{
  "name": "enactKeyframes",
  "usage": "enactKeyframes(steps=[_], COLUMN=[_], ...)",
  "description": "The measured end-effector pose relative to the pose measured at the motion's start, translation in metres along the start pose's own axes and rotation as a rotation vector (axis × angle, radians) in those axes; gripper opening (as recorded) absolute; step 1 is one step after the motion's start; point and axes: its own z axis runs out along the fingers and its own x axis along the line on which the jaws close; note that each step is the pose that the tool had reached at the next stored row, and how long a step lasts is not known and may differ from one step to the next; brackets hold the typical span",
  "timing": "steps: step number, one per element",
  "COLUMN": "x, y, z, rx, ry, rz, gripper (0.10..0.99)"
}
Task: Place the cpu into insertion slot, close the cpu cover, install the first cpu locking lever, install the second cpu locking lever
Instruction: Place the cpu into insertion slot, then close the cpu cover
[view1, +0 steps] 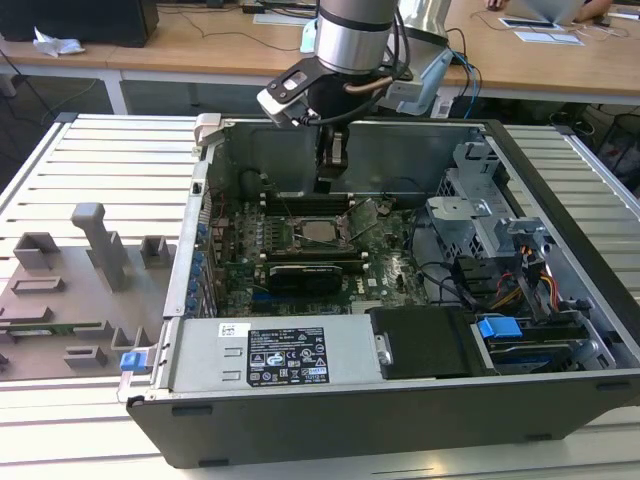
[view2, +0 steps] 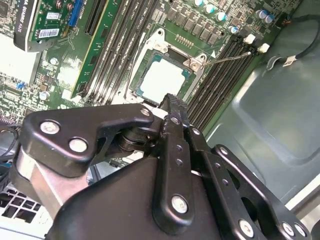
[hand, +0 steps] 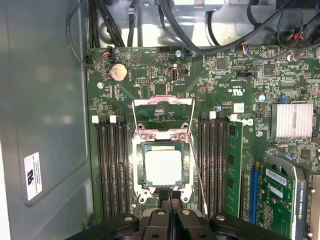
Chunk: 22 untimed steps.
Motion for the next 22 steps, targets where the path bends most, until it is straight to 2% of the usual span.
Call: enactKeyframes(steps=[13,19,22], x=[0.0000,0.0002,0.0004], y=[0.0011,0.0096,0.0182], z=[-0.0006,-0.0013,-0.0020], rx=[0.000,0.000,0.000], ry=[-0.0002,-0.0002,-0.0001], rz=[0.000,0.000,0.000], gripper=[0.106,0.106,0.106])
